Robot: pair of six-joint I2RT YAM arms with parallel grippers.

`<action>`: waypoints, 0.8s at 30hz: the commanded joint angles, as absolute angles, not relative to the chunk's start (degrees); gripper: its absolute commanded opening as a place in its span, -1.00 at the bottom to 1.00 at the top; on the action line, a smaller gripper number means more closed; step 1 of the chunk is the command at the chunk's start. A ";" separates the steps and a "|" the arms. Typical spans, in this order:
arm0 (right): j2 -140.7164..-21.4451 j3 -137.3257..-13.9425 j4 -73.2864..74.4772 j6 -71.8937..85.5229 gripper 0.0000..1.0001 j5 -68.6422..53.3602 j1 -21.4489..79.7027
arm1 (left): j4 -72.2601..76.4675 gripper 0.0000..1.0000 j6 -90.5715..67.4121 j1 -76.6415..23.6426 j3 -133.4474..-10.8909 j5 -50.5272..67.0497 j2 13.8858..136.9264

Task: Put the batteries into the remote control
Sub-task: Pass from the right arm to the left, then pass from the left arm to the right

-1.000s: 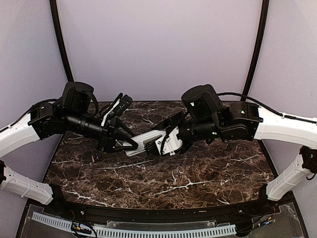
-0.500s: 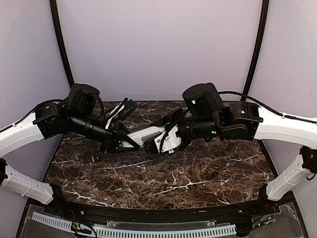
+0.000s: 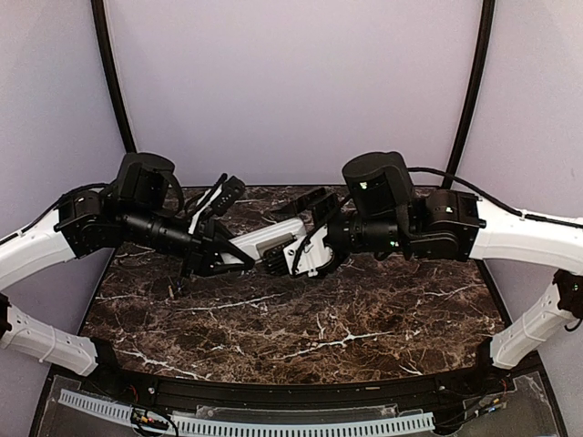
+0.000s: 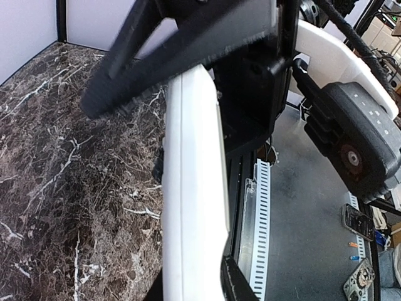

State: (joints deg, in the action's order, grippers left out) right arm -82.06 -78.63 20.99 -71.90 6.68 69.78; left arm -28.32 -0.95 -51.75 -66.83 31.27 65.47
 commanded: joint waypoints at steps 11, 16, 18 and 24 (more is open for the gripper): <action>-72.28 -72.26 -6.64 -25.28 0.97 -12.73 62.33 | 10.22 -1.00 -8.27 -51.68 -50.81 16.19 49.85; -73.20 -69.06 -19.13 -4.27 0.96 -18.57 60.44 | 24.14 -1.00 -12.93 -51.67 -45.32 14.54 49.02; -75.05 -69.81 -21.12 1.42 0.91 -19.80 60.47 | 28.39 -1.00 -14.20 -51.64 -44.73 15.75 49.56; -80.33 -75.00 -25.39 15.86 0.72 -23.11 60.45 | 33.28 -1.00 -16.64 -51.68 -42.96 18.51 50.11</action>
State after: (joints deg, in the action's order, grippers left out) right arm -77.76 -71.57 -19.00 1.54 -18.92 60.45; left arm 24.53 -13.78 -51.75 -44.53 16.88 50.46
